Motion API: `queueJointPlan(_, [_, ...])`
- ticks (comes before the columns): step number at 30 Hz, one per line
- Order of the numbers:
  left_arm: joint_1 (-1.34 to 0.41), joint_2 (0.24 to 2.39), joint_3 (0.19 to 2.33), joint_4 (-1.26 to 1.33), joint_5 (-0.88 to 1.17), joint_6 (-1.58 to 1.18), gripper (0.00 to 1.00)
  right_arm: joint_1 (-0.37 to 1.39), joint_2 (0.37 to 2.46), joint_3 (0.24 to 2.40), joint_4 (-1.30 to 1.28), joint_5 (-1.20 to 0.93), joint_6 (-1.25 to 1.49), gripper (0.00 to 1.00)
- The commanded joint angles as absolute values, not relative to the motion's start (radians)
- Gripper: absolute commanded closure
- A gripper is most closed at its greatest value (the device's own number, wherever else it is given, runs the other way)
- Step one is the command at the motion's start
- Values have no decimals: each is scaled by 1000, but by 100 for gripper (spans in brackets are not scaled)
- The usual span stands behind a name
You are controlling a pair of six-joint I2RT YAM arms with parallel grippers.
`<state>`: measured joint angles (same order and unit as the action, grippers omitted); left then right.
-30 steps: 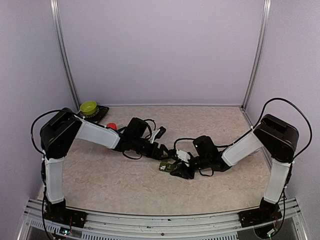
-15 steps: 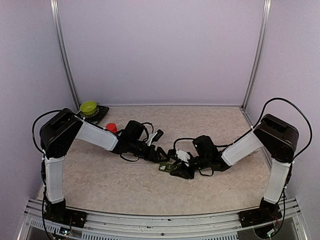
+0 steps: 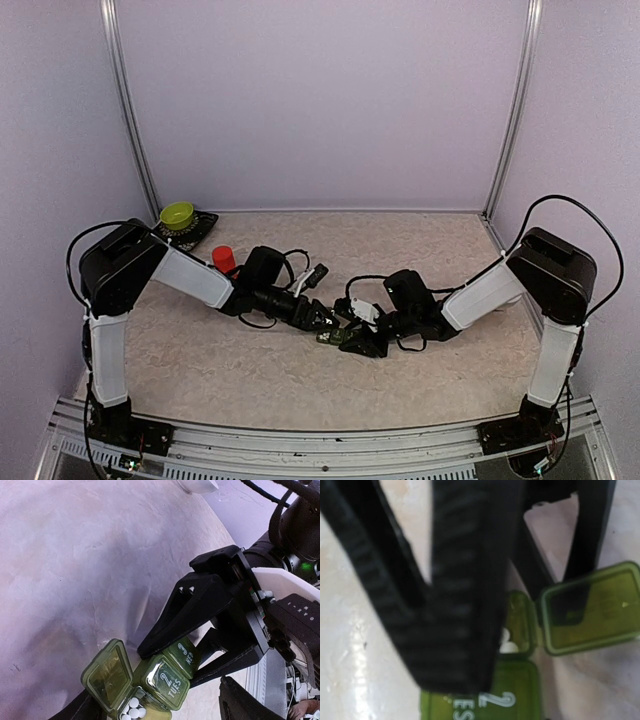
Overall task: Sort the pills into containers
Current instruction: Close the lid of the pill container.
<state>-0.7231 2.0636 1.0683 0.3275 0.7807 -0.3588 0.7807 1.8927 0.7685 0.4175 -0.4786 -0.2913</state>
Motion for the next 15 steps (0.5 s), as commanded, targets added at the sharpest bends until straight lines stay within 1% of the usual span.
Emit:
queueJointPlan(1, [-709, 2023, 1035, 400, 823, -352, 25, 788, 1911, 775, 366, -494, -289, 72])
queueJointPlan(10, [-702, 1967, 950, 557, 881, -398, 25, 788, 1917, 778, 362, -491, -284, 72])
queueJointPlan(15, [-702, 1965, 939, 586, 904, -408, 26, 788, 1913, 776, 362, -494, -284, 72])
